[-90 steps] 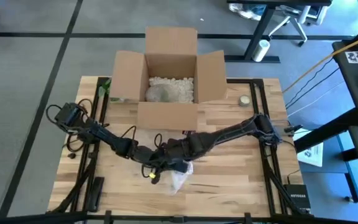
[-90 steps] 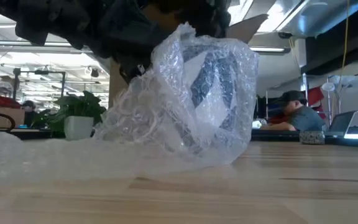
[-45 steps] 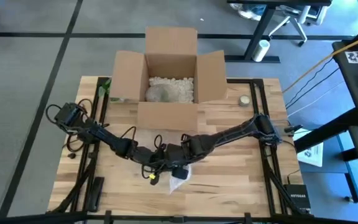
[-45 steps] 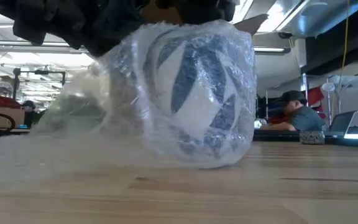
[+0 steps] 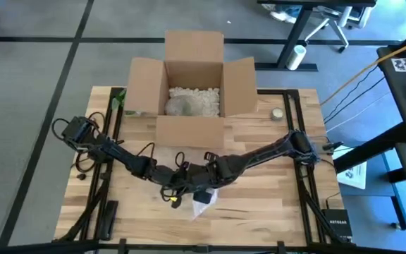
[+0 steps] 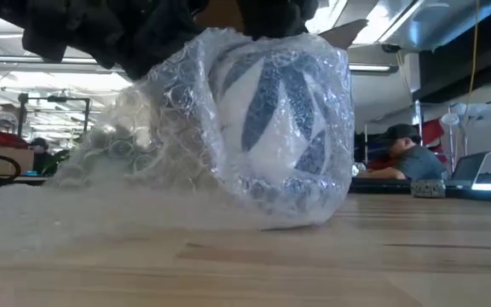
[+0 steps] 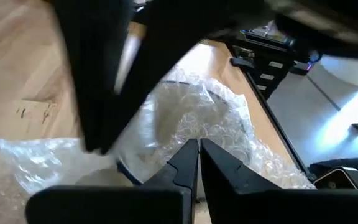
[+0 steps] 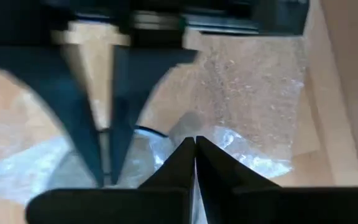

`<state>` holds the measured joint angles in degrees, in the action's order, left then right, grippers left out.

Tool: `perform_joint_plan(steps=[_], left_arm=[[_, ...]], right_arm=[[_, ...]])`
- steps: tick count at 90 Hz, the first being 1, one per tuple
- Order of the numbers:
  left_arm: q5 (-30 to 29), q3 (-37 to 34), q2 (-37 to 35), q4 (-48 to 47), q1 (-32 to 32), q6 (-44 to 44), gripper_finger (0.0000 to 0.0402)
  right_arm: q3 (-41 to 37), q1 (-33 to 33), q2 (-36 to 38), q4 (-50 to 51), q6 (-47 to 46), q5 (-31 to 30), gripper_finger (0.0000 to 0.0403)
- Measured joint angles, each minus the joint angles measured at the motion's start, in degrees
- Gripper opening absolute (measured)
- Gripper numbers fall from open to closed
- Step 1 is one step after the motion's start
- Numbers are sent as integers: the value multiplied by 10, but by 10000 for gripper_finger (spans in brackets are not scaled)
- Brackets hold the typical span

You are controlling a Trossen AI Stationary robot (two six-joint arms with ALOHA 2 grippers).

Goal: Wrap mug
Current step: Wrap the blue mug with the bubble wrap

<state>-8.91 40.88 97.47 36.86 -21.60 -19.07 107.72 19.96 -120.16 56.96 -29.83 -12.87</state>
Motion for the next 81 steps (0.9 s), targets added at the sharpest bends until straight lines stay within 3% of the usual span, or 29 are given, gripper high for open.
perform_joint_plan(steps=[32, 81], left_arm=[[17, 0, -50, -68, 0, 11, 0], [17, 0, -68, -154, -3, -9, 0]], right_arm=[[0, 7, 7, 26, -15, 24, 0], [0, 30, 7, 44, -49, 60, 0]])
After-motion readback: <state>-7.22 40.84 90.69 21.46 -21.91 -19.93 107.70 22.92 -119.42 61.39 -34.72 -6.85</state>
